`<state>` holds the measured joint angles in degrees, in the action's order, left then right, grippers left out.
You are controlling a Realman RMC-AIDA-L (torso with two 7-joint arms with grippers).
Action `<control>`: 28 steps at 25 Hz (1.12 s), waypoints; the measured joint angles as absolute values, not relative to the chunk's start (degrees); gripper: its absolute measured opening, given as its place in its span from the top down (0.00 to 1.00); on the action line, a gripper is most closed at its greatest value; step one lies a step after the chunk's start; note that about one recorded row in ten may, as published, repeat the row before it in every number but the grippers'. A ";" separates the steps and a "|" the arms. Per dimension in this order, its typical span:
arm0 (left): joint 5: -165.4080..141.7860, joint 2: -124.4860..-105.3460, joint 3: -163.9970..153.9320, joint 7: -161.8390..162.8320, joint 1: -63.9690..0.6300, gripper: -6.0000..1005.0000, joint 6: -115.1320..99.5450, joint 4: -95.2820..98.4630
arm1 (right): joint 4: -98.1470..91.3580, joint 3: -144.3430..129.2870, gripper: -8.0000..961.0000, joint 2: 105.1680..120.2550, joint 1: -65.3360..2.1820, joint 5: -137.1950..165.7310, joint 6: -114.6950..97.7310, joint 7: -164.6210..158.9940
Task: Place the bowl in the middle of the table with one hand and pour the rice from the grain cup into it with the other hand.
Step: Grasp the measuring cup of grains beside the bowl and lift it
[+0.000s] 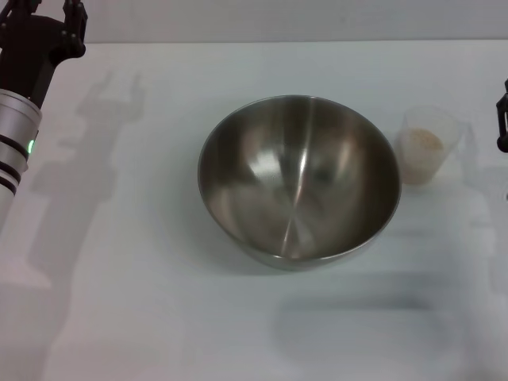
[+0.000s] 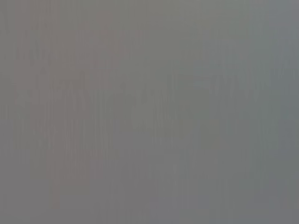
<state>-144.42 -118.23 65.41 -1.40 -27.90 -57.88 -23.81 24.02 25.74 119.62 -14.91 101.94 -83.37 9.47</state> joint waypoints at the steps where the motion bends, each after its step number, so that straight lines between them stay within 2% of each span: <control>1: -144.41 -118.19 65.50 -1.48 -28.17 0.55 -57.60 -23.60 | 24.34 25.71 0.50 119.62 -14.83 101.94 -83.05 9.57; 10: -144.43 -118.14 68.14 -1.63 -32.92 0.55 -52.80 -18.34 | 25.97 24.07 0.50 119.89 -13.12 101.94 -82.58 9.76; 28: -144.40 -118.34 68.67 -1.67 -31.76 0.55 -56.03 -17.92 | 28.05 21.88 0.50 119.80 -8.44 101.94 -81.84 9.21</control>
<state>-144.40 -118.34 68.67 -1.67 -31.76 -56.03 -17.92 28.05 21.88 119.80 -8.45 101.94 -81.84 9.21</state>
